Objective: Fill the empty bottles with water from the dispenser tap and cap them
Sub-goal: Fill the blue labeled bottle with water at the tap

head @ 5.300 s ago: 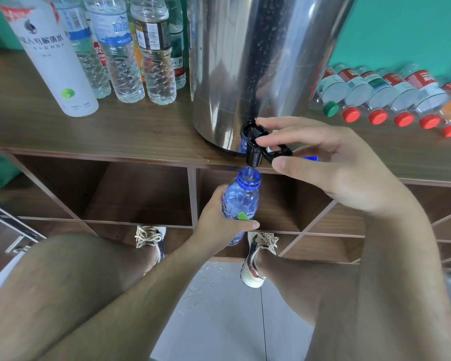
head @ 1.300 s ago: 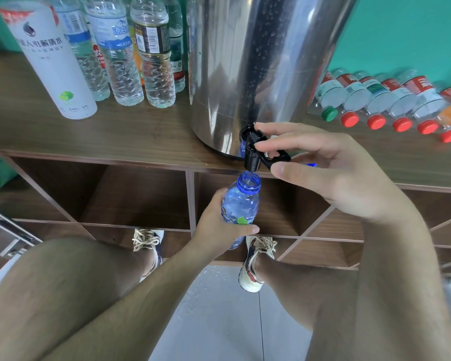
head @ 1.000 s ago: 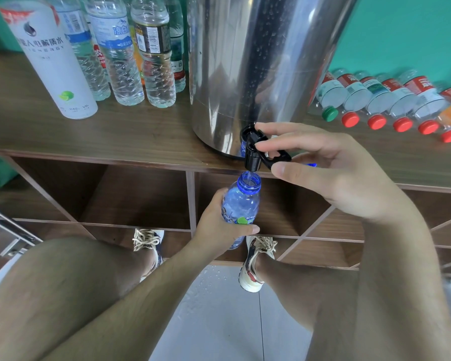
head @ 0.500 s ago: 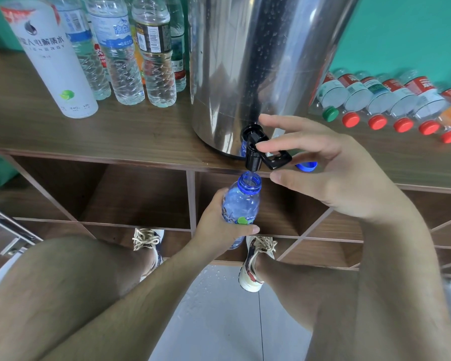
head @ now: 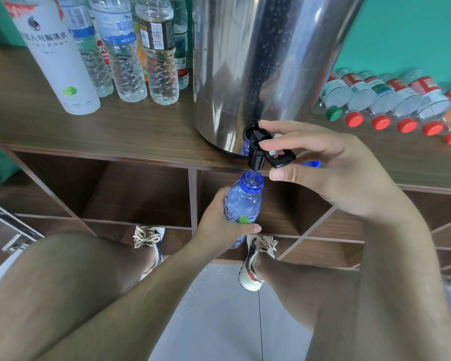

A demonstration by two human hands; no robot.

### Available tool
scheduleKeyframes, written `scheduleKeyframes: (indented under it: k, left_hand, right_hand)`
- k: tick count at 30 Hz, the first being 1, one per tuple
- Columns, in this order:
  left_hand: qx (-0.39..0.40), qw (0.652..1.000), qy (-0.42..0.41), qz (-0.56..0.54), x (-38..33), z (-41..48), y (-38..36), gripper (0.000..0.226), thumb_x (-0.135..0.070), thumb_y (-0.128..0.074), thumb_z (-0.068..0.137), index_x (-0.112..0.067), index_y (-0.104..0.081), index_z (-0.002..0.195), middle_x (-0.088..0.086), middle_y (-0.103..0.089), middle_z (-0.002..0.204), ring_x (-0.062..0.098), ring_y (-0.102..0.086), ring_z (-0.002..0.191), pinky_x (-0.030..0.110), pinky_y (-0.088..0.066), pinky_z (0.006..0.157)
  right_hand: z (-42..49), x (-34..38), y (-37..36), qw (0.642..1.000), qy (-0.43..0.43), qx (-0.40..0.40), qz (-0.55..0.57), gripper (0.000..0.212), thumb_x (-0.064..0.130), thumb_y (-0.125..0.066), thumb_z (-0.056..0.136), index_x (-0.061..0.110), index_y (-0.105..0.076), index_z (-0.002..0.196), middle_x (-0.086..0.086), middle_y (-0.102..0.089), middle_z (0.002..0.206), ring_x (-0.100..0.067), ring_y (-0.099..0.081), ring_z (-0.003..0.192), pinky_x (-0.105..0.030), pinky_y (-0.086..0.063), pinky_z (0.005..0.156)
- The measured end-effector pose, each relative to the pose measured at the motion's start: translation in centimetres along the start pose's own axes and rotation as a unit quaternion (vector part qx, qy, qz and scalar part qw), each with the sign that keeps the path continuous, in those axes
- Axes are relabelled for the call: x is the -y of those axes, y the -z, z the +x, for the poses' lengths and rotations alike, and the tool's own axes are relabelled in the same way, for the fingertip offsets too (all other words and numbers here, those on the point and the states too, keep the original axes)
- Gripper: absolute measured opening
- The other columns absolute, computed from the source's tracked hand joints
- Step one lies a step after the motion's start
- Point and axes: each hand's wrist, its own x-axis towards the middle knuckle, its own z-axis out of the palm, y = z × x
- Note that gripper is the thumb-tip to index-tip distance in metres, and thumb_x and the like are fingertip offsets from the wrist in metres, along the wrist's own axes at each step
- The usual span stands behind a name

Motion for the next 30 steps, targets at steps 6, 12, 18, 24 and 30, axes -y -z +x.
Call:
scheduleKeyframes:
  k: [6,12,18,24,30]
  left_hand:
    - [0.0,1.0,-0.001,0.004,0.23,0.03,-0.02,0.079,-0.014,-0.094,0.07,-0.038,-0.044,0.126,-0.021,-0.061,0.113,-0.017,-0.06,0.097,0.005,-0.05,0.075]
    - [0.003,1.0,0.004,0.01,0.1,0.13,-0.09,0.079,-0.015,-0.093,0.071,-0.038,-0.042,0.127,-0.025,-0.059,0.111,-0.011,-0.061,0.096,0.004,-0.049,0.073]
    - [0.004,1.0,0.001,0.011,0.15,0.2,-0.07,0.079,-0.015,-0.093,0.071,-0.038,-0.042,0.127,-0.025,-0.058,0.112,-0.007,-0.061,0.099,0.004,-0.049,0.074]
    - [0.005,1.0,-0.002,0.008,0.17,0.11,-0.04,0.08,-0.014,-0.093,0.071,-0.036,-0.043,0.129,-0.022,-0.059,0.116,-0.004,-0.062,0.103,0.006,-0.052,0.08]
    - [0.003,1.0,0.0,0.001,0.22,0.07,-0.06,0.08,-0.015,-0.094,0.07,-0.037,-0.044,0.129,-0.018,-0.062,0.118,0.001,-0.063,0.106,0.01,-0.054,0.082]
  right_hand:
    - [0.07,-0.09,-0.04,1.0,0.0,-0.006,0.003,0.036,0.008,-0.084,0.082,0.028,-0.078,0.112,0.022,-0.066,0.137,-0.021,-0.065,0.121,-0.023,-0.052,0.089]
    - [0.06,-0.01,-0.16,1.0,0.0,-0.007,0.007,0.036,0.008,-0.083,0.082,0.027,-0.078,0.111,0.021,-0.066,0.137,-0.021,-0.066,0.119,-0.022,-0.053,0.088]
    - [0.06,0.0,-0.08,1.0,-0.002,-0.005,0.009,0.036,0.008,-0.084,0.082,0.028,-0.078,0.111,0.022,-0.066,0.136,-0.023,-0.066,0.117,-0.022,-0.052,0.088]
    - [0.06,-0.06,-0.01,1.0,0.001,-0.005,0.005,0.035,0.01,-0.083,0.082,0.026,-0.078,0.112,0.021,-0.066,0.137,-0.027,-0.065,0.118,-0.027,-0.053,0.09]
    - [0.04,-0.11,-0.06,1.0,0.0,-0.005,0.003,0.035,0.009,-0.083,0.082,0.026,-0.078,0.112,0.022,-0.066,0.137,-0.028,-0.065,0.116,-0.025,-0.053,0.09]
